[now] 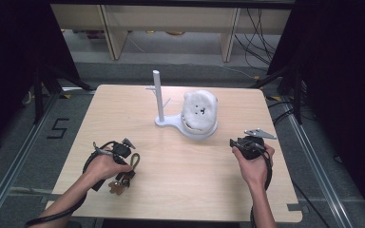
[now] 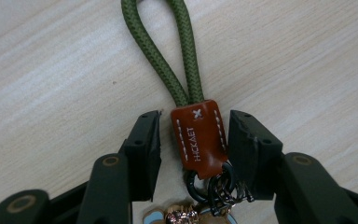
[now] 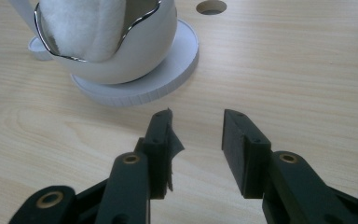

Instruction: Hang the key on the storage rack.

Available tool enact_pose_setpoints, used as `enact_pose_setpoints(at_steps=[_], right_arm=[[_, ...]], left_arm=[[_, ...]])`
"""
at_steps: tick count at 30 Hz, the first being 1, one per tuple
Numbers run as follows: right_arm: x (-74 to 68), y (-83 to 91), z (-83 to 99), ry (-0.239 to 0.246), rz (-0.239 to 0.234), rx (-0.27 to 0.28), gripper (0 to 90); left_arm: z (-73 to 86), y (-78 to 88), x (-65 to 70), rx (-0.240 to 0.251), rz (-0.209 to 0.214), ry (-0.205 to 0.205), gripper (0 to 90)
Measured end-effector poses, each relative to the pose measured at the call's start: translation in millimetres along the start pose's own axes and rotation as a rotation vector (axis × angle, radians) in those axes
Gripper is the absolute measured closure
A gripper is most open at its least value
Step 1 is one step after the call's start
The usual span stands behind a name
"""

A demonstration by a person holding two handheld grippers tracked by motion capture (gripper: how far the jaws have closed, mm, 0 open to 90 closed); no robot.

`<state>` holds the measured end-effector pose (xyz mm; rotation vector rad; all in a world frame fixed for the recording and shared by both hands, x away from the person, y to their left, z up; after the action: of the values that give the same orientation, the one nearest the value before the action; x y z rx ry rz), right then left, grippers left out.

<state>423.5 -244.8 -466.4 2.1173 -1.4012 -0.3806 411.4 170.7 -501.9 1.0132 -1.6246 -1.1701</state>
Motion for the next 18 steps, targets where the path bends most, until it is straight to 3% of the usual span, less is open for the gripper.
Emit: enact_pose_setpoints(at_steps=[2, 6, 8, 13, 18], right_arm=[[-0.3, -0.5, 0.1, -0.001, -0.002, 0.001, 63.9], [-0.4, 0.1, 0.3, 0.001, 0.005, -0.008, 63.9], [0.0, -0.3, 0.5, 0.001, -0.003, 0.000, 63.9], [0.1, -0.3, 1.1, -0.002, 0.008, -0.007, 63.9], [0.3, -0.4, 2.0, -0.007, 0.002, -0.007, 63.9]], left_arm=[[-0.8, 1.5, 0.0, -0.026, -0.012, -0.020, 55.1], [-0.4, 1.0, 0.9, -0.022, -0.030, -0.042, 58.5], [0.0, 2.1, 0.7, -0.032, -0.051, -0.077, 61.1], [2.2, 1.2, 3.3, -0.012, -0.072, -0.128, 65.8], [3.7, 0.7, 4.5, 0.006, -0.068, -0.141, 66.6]])
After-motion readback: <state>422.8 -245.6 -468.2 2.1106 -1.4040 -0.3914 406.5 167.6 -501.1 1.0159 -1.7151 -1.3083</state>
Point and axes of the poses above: each handheld gripper's, and its own axes: y roughly backward along the jaws, z roughly out of its underside, x roughly to its right, the point moved 2 cm from there along -y, roughly forward along the jaws, and after that the axes turned 14 degrees about y, right-handed, at the moved point
